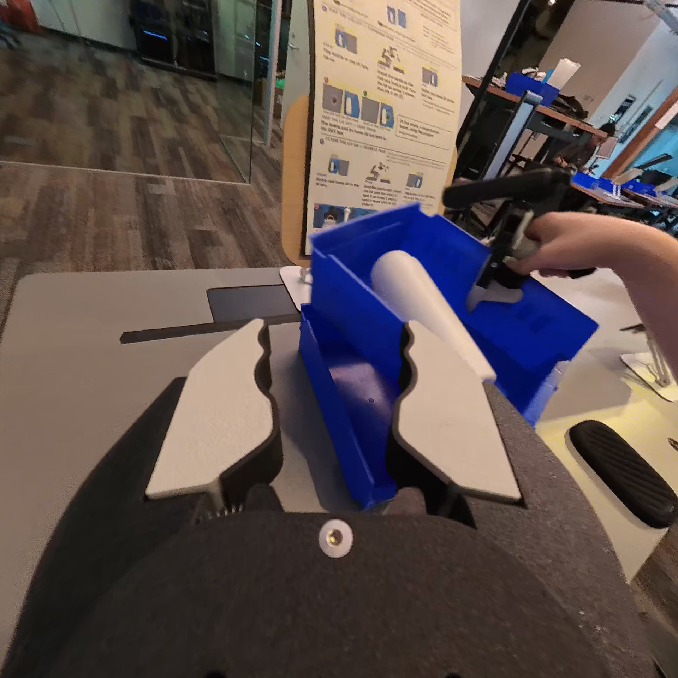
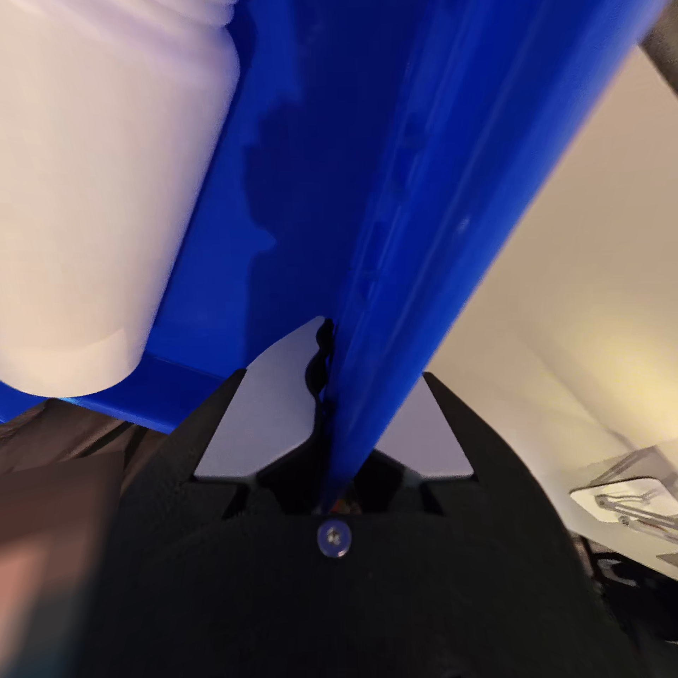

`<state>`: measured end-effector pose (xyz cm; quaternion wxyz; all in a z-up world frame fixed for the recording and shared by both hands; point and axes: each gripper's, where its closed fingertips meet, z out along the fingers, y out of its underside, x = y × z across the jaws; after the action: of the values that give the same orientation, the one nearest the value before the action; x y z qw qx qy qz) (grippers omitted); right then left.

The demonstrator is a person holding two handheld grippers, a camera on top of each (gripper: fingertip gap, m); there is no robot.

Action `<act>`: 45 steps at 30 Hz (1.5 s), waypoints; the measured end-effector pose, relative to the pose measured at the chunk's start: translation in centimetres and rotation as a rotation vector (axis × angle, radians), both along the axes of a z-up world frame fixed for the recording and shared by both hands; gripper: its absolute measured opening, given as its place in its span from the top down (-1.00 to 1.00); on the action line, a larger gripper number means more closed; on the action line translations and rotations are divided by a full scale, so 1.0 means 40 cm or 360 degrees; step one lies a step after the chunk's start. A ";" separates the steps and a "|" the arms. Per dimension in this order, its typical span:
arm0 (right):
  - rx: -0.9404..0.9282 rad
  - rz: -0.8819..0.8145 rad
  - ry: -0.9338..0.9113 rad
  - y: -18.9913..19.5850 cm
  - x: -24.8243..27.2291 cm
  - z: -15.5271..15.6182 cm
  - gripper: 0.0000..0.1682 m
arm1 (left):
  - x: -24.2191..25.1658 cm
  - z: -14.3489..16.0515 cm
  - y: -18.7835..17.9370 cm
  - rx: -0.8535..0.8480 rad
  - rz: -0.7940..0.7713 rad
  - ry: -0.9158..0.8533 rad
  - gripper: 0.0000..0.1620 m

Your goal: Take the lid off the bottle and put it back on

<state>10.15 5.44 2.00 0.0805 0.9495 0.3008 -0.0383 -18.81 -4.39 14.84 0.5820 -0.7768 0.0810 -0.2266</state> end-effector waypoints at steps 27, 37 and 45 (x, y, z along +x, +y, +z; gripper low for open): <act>-0.0192 0.0328 0.0236 -0.099 -0.738 -0.401 0.89 | -0.028 0.027 -0.060 0.0069 0.0129 0.0140 0.03; 0.1011 0.0496 0.0383 0.034 -0.599 -0.127 0.47 | 0.011 0.013 -0.057 0.0037 0.0078 0.0220 0.00; 0.0748 0.0074 -0.0144 -0.018 -0.069 -0.283 0.11 | 0.046 0.016 -0.046 0.0038 0.0120 0.0256 0.02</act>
<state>7.39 4.72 -9.32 -0.1286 0.9357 0.3192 0.0773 -16.96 -6.21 15.47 0.5910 -0.7880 0.1009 -0.1403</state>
